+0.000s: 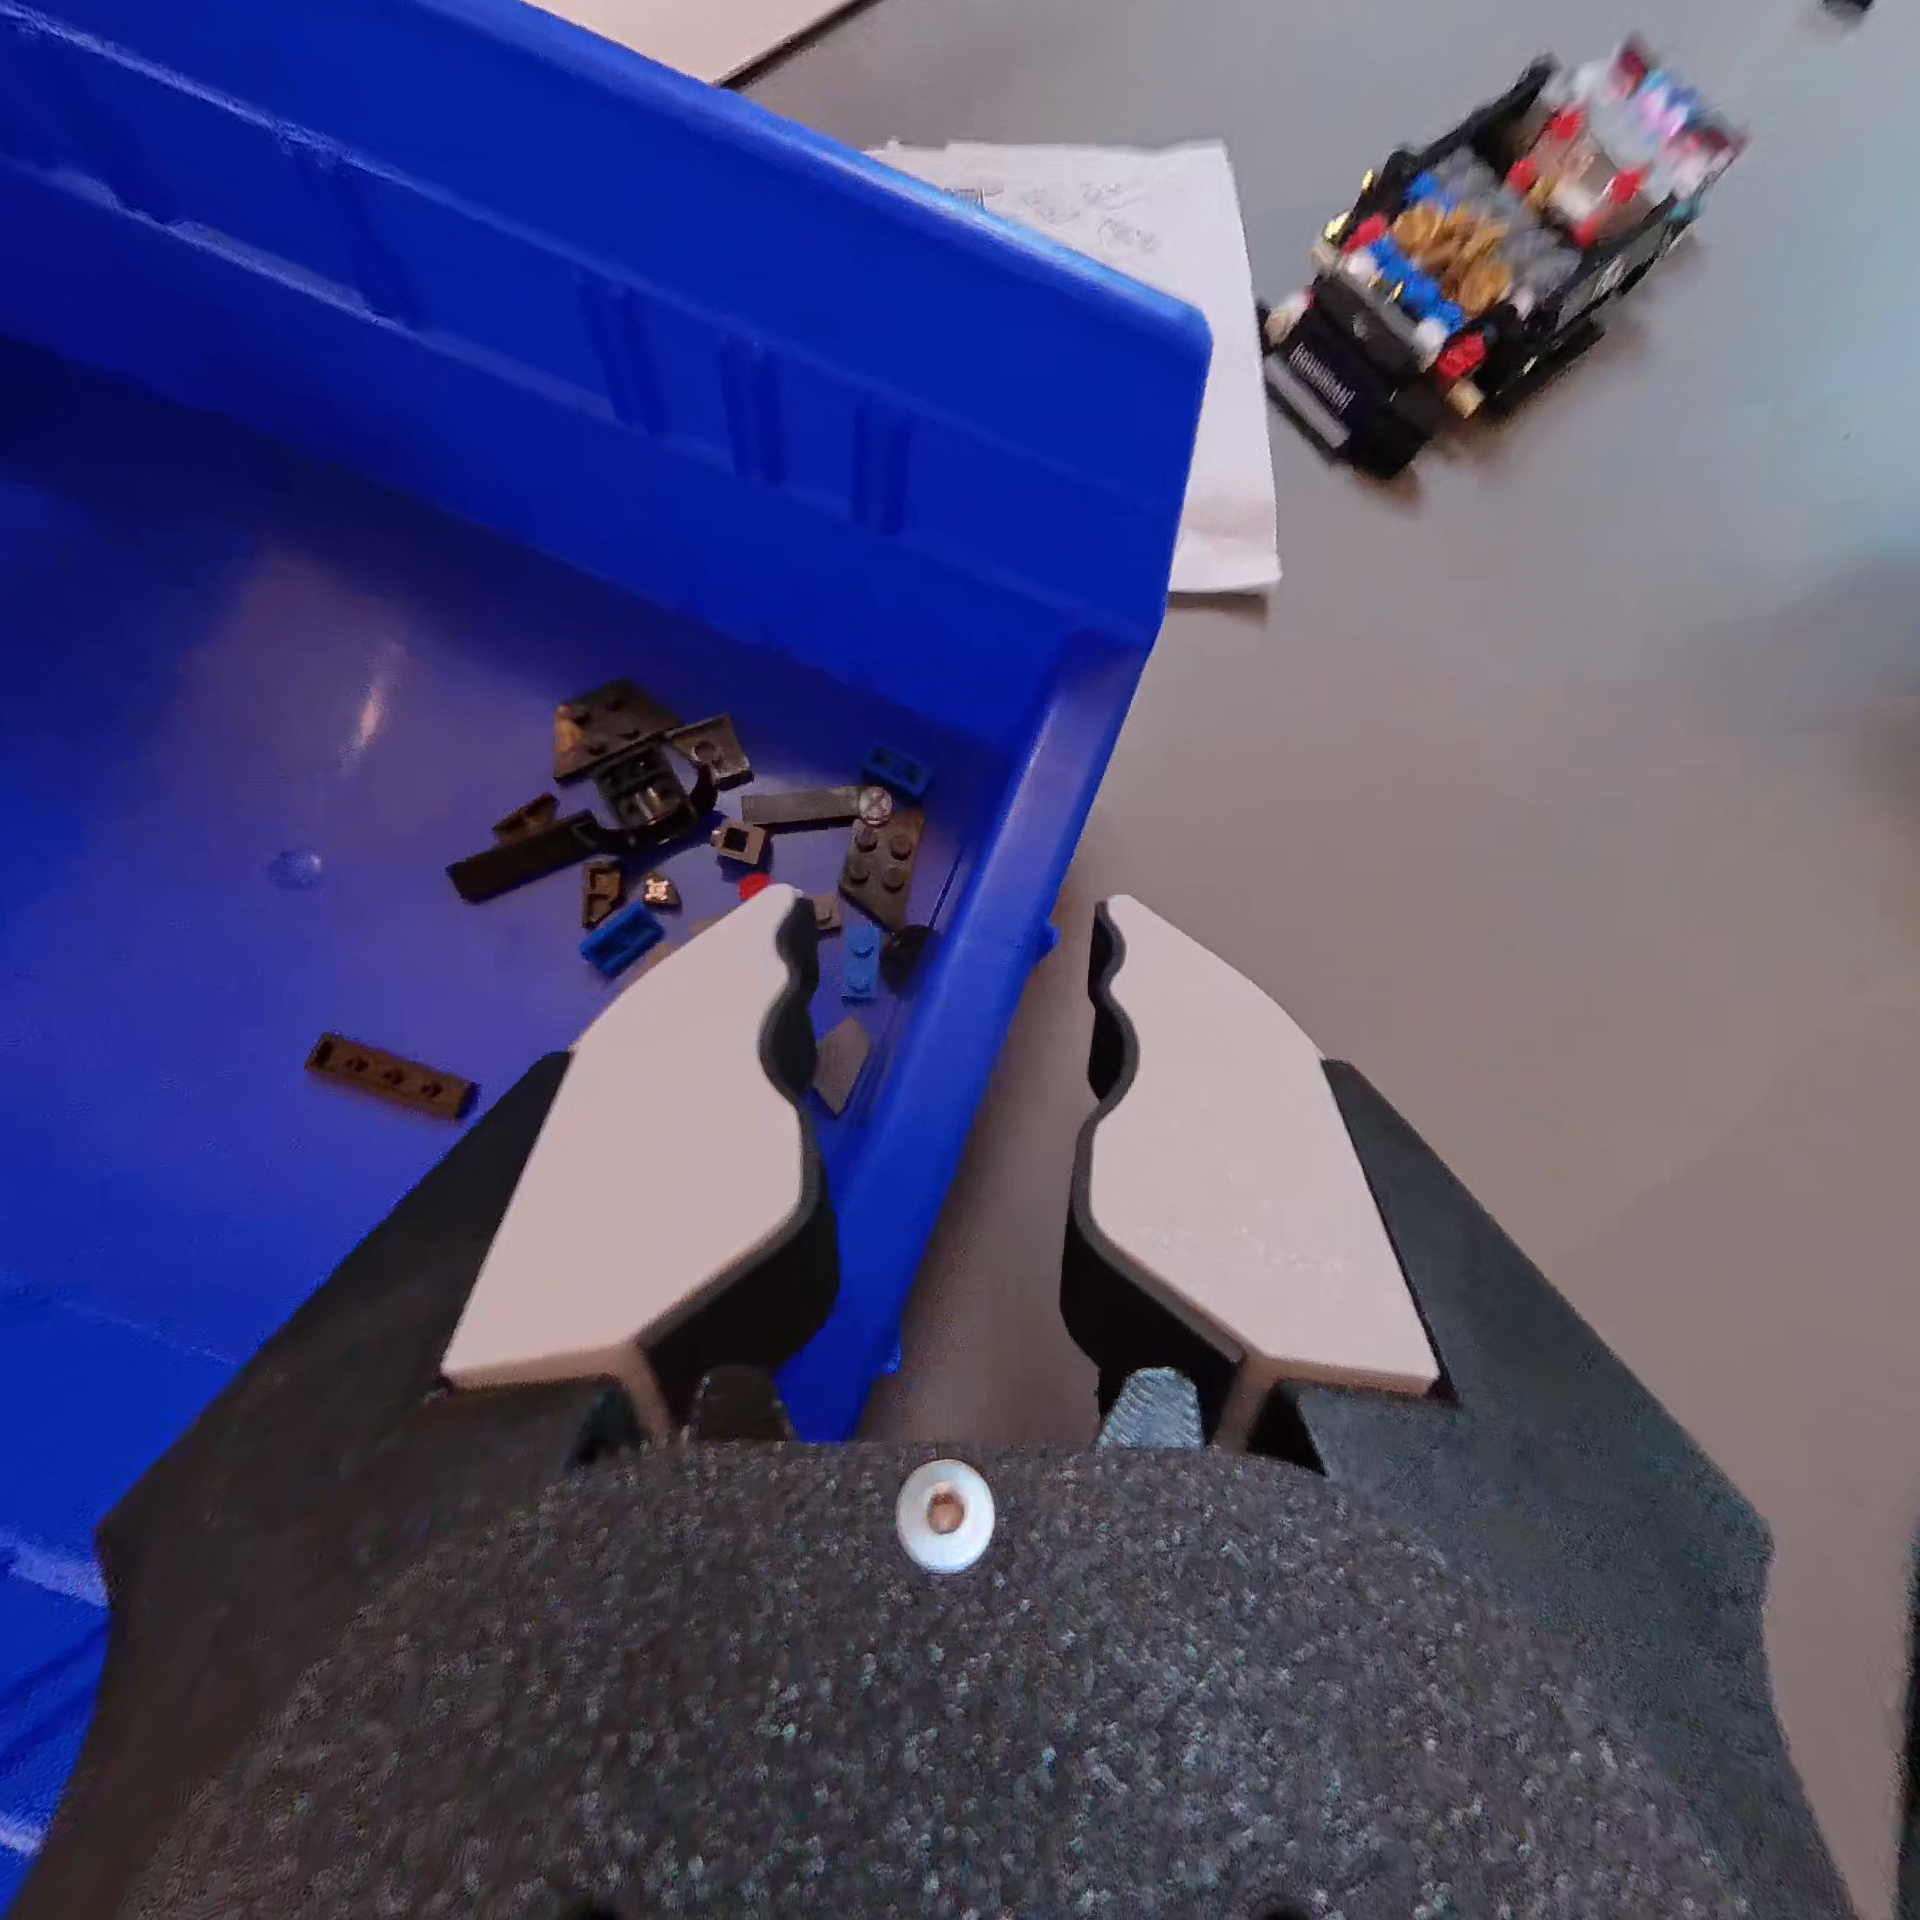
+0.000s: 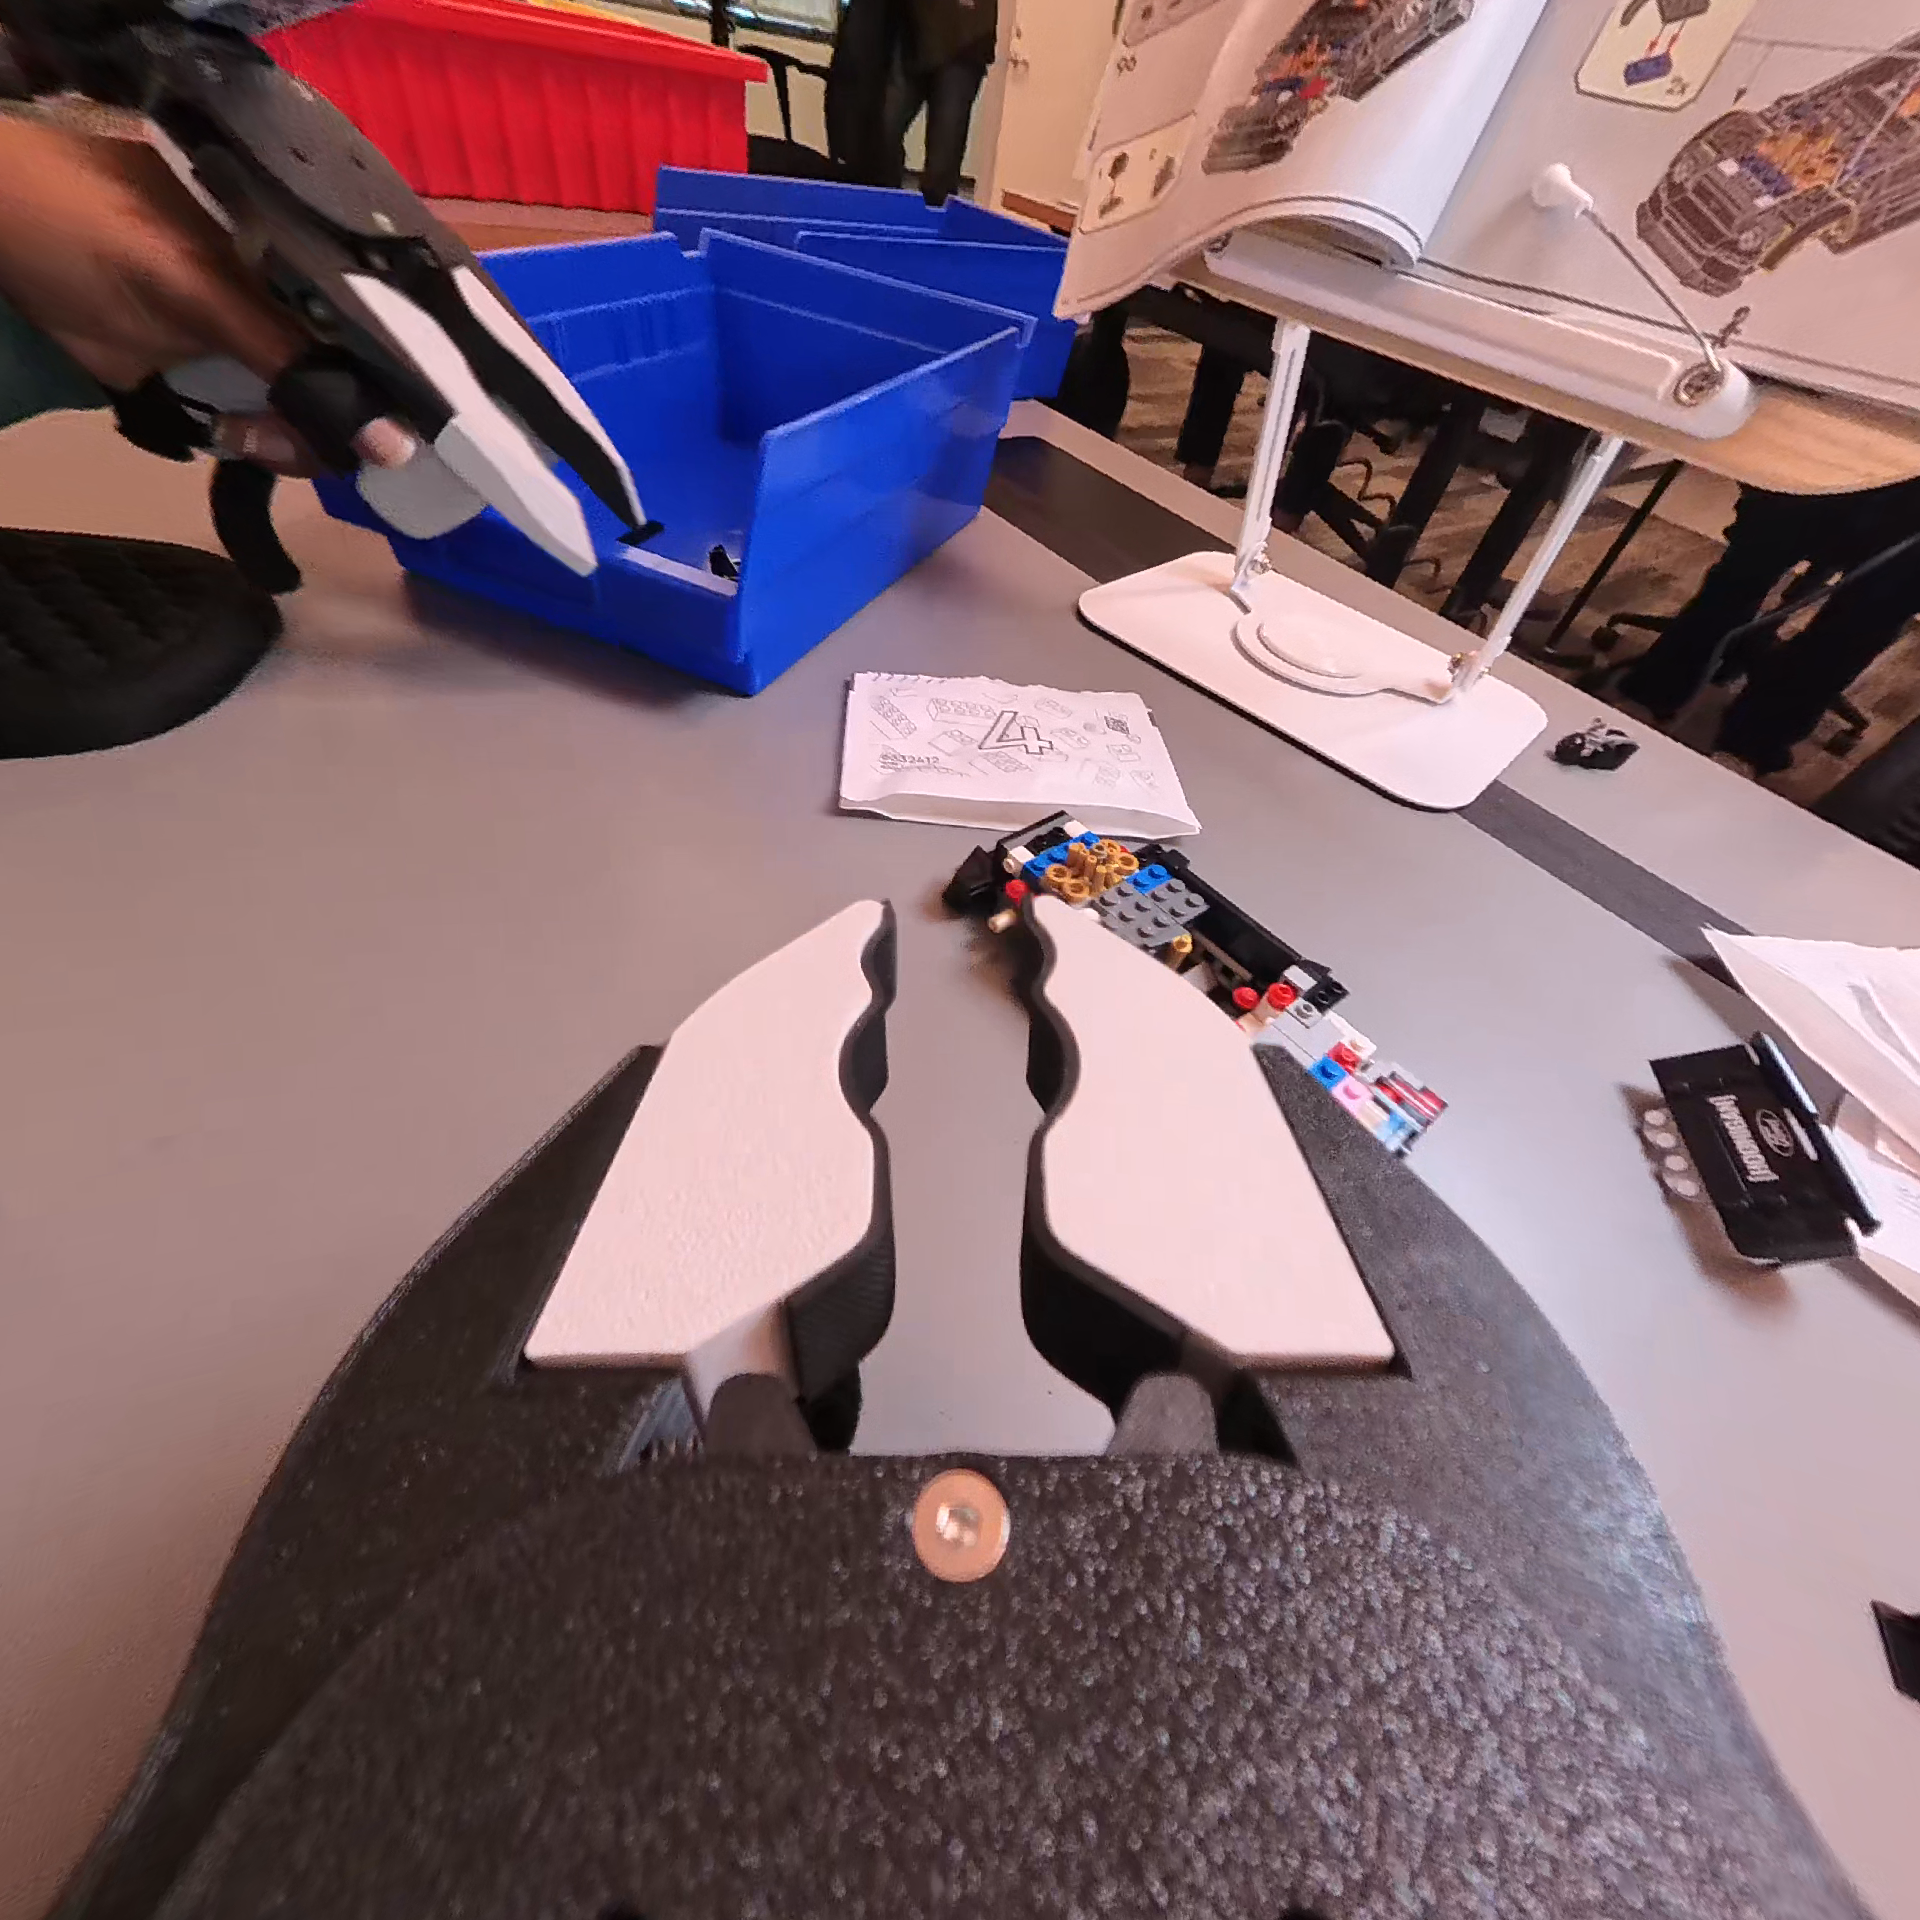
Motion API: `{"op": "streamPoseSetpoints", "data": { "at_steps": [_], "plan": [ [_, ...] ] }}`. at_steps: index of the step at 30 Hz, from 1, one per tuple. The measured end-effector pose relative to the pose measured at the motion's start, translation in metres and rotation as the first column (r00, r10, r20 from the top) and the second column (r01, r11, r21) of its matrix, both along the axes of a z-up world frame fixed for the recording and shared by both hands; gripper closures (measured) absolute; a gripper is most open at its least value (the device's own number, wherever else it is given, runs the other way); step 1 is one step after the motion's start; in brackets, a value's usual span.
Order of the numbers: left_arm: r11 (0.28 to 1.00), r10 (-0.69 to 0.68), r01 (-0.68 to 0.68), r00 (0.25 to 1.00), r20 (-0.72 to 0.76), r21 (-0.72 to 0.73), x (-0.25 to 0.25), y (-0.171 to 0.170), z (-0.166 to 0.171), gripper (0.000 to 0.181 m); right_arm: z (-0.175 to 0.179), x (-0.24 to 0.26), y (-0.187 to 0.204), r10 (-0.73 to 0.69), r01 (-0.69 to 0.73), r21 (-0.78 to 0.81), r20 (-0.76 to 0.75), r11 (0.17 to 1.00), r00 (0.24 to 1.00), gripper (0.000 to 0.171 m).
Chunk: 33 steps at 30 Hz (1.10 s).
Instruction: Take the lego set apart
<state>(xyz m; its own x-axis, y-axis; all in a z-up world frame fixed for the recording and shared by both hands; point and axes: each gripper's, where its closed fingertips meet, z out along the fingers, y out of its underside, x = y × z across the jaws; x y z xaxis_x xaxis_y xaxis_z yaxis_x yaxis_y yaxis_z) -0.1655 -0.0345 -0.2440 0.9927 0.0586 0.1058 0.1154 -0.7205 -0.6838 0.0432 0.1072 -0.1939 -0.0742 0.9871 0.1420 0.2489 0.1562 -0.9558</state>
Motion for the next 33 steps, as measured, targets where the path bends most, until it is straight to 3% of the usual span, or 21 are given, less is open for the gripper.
{"op": "streamPoseSetpoints", "data": {
  "at_steps": [5, 8, 10, 12, 18, 21, 25, 33],
  "plan": [
    [0.996, -0.069, 0.063, 0.992, -0.102, -0.068, 0.002, -0.005, -0.008, 0.142, 0.0, 0.009, 0.035, -0.138, 0.137, 0.05, 0.022, 0.989, 0.99, 0.148],
    [0.992, -0.086, 0.076, 0.991, -0.101, -0.101, 0.006, -0.013, -0.008, 0.145, -0.005, 0.035, 0.094, -0.329, 0.313, 0.161, 0.09, 0.936, 0.94, 0.148],
    [0.989, -0.09, 0.078, 0.991, -0.097, -0.126, 0.008, -0.018, -0.008, 0.147, -0.014, 0.067, 0.145, -0.474, 0.43, 0.244, 0.162, 0.869, 0.866, 0.148],
    [0.987, -0.083, 0.068, 0.991, -0.102, -0.144, 0.009, -0.023, -0.008, 0.149, -0.026, 0.096, 0.185, -0.547, 0.5, 0.233, 0.23, 0.834, 0.805, 0.147],
    [0.992, -0.039, 0.023, 0.991, -0.128, -0.124, 0.008, -0.029, -0.003, 0.156, -0.066, 0.137, 0.248, -0.531, 0.54, 0.096, 0.393, 0.836, 0.751, 0.143],
    [0.995, -0.052, 0.057, 0.996, -0.068, 0.077, 0.024, -0.014, 0.031, 0.147, -0.066, 0.129, 0.26, -0.498, 0.522, 0.053, 0.397, 0.851, 0.771, 0.143],
    [0.928, -0.141, 0.16, 0.987, -0.078, 0.336, 0.052, 0.014, 0.076, 0.147, -0.054, 0.09, 0.262, -0.423, 0.451, 0.019, 0.382, 0.892, 0.821, 0.147],
    [0.845, -0.331, 0.278, 0.943, 0.041, 0.456, 0.11, 0.048, 0.056, 0.152, -0.092, 0.047, 0.295, -0.436, 0.523, 0.006, 0.56, 0.852, 0.705, 0.154]
  ]
}}
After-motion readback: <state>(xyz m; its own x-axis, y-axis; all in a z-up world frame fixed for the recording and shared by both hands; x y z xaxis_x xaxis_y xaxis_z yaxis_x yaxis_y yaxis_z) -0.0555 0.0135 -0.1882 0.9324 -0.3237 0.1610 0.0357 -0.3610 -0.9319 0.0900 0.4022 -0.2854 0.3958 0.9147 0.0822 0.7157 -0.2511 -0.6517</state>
